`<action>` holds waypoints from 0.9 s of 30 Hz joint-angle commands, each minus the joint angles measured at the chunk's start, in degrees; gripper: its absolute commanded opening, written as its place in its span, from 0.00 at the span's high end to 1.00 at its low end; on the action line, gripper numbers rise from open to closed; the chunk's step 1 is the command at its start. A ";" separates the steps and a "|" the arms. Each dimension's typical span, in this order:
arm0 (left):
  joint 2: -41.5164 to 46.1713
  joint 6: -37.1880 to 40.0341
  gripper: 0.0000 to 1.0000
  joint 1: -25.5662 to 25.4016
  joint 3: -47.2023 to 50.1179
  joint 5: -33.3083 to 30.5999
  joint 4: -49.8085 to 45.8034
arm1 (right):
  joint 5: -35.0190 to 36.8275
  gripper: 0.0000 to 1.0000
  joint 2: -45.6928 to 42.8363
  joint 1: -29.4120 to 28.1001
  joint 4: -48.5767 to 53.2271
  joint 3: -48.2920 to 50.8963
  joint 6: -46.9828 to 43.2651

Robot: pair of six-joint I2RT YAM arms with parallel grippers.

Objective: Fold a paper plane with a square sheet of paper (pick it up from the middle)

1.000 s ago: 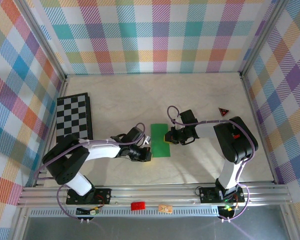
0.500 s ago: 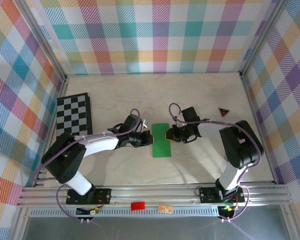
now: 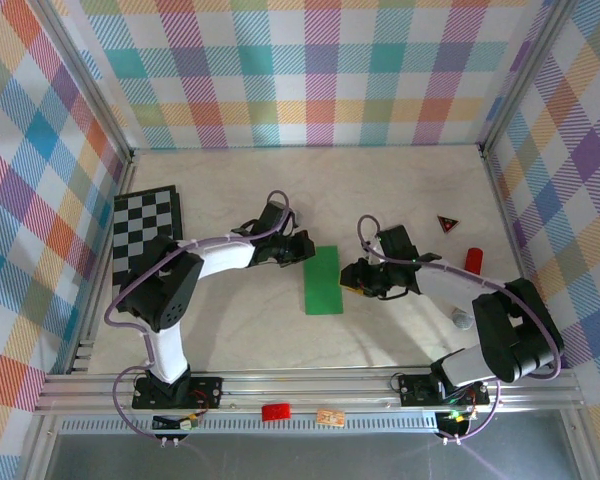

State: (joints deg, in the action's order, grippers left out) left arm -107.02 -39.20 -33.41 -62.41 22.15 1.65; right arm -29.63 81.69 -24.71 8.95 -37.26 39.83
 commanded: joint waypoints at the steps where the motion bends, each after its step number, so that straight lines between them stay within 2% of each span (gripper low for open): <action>1: -2.37 0.36 0.98 1.02 -2.55 1.84 -2.29 | -2.09 0.63 -1.70 0.28 0.44 1.13 3.71; 5: -4.69 0.94 0.99 1.20 -4.17 3.15 -2.68 | -3.03 0.57 -0.27 0.28 1.64 1.14 4.50; 8: -5.64 1.41 0.99 1.24 -4.81 3.25 -3.03 | -5.66 0.56 1.93 0.23 0.26 1.06 4.63; 27: -8.78 3.39 0.99 1.42 0.12 1.70 -2.45 | -8.36 0.50 5.92 0.16 -0.69 0.96 3.93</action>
State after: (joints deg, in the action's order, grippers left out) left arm -114.30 -37.01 -32.42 -64.27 24.84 2.33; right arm -36.34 86.83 -24.71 8.69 -36.21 44.14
